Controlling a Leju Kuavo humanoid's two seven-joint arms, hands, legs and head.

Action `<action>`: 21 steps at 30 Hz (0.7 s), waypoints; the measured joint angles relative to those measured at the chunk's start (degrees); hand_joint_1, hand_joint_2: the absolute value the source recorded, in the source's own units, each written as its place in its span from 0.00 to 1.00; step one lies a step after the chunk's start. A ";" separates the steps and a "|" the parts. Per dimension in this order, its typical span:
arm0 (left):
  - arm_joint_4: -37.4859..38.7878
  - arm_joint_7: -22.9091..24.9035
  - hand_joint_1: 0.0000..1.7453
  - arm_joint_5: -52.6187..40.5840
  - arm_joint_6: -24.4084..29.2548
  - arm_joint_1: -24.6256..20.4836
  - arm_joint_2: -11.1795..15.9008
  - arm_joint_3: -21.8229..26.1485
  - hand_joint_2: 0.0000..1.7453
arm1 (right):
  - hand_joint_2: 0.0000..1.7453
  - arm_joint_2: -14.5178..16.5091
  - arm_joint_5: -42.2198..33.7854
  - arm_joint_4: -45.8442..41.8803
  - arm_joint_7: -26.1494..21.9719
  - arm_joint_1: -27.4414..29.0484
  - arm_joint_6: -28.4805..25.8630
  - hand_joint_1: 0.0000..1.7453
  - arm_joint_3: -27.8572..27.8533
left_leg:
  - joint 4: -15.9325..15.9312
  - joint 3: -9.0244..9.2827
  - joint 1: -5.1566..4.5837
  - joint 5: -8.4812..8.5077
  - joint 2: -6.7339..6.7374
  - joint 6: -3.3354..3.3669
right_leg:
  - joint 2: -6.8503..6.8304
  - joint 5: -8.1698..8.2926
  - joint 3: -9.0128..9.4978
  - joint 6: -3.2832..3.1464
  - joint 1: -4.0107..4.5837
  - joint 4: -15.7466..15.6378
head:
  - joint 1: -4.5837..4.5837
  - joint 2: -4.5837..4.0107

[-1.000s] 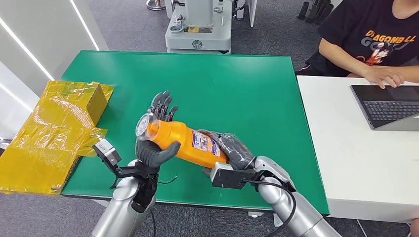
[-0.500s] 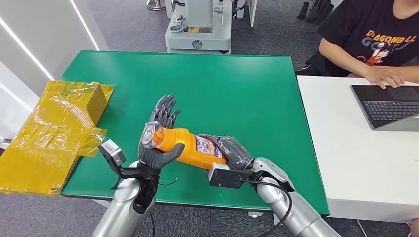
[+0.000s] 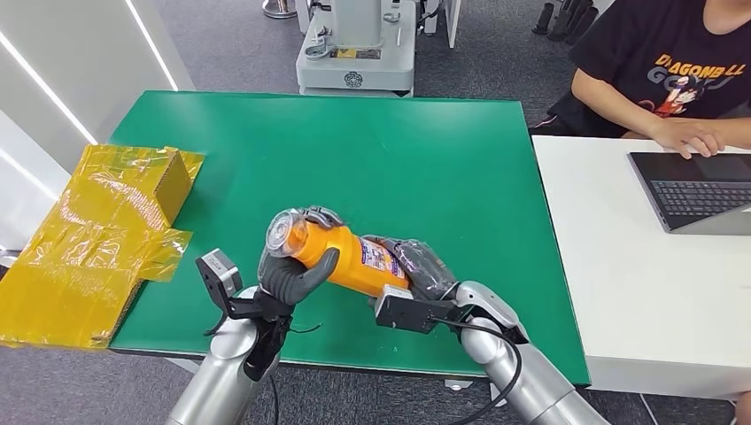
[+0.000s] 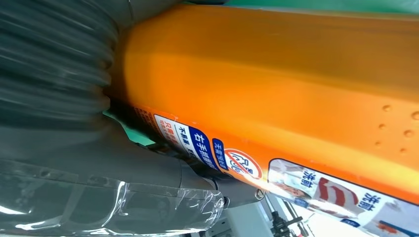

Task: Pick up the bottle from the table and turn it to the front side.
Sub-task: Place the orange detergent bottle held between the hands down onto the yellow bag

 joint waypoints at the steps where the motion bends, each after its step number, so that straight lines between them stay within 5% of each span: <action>1: 0.01 0.07 1.00 0.09 0.00 -0.06 -0.01 0.00 1.00 | 1.00 0.02 0.04 -0.11 0.19 0.13 0.07 0.95 -0.05 | 0.00 0.00 0.00 0.00 0.00 0.00 | 0.00 0.00 0.00 0.00 0.00 0.00 | 0.00 0.00; 16: 0.48 0.50 1.00 1.72 0.35 -0.03 -0.31 -0.37 1.00 | 1.00 0.05 0.84 -0.85 1.65 1.68 1.08 0.93 -0.16 | 0.00 0.00 0.00 0.00 0.00 0.00 | 0.01 0.00 -0.01 0.00 0.00 0.00 | 0.00 0.00; 18: 0.49 0.50 1.00 1.89 0.42 -0.02 -0.33 -0.42 1.00 | 1.00 0.05 1.04 -0.85 1.83 1.74 1.28 0.85 -0.16 | 0.00 0.00 0.00 0.00 0.01 0.00 | 0.01 0.00 -0.01 0.00 0.00 0.00 | -0.01 0.00; 21: 0.49 0.50 1.00 2.37 0.88 0.09 -0.43 -0.45 1.00 | 1.00 0.04 1.74 -0.87 2.46 1.74 1.68 0.34 -0.19 | 0.00 0.00 0.00 0.00 0.01 0.00 | 0.01 0.00 -0.02 0.00 0.00 0.00 | -0.01 0.00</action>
